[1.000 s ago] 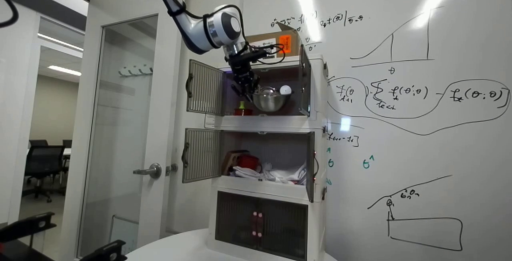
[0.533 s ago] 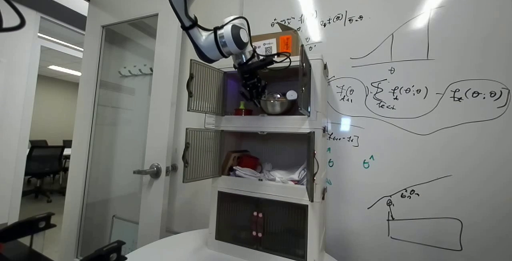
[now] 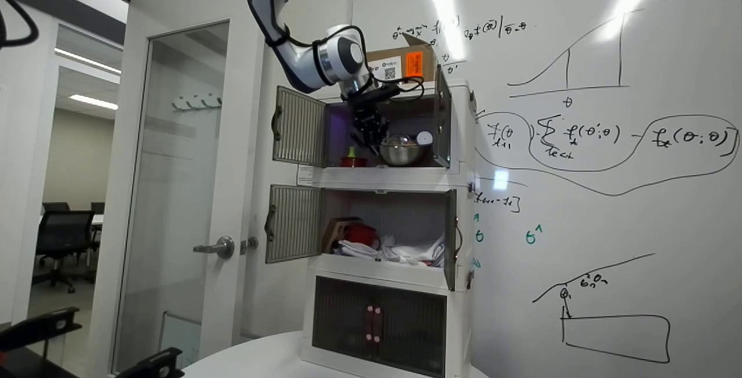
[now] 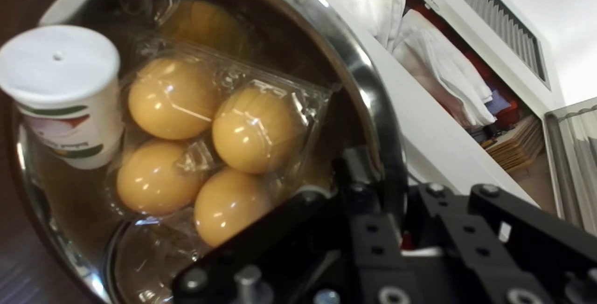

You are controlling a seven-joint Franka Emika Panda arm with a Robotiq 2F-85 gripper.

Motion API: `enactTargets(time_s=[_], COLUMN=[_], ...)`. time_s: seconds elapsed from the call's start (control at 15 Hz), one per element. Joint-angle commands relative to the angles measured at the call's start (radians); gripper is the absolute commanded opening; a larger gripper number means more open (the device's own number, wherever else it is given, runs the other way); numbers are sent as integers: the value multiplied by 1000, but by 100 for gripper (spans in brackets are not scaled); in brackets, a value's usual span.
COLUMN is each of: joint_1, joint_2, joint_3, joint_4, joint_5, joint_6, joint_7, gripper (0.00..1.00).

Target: Put the bowl in the cabinet

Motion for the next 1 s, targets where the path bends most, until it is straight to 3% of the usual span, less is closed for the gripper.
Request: enactTargets(time_s=[0.0, 0.53, 0.93], joint_1=[-22, -92, -130], joint_2=[87, 22, 48], joint_3=[13, 44, 79], joint_4=[114, -19, -40], joint_5=[17, 164, 225], joint_6=[-31, 117, 235], joint_7=[17, 140, 160], gripper=[2, 2, 2])
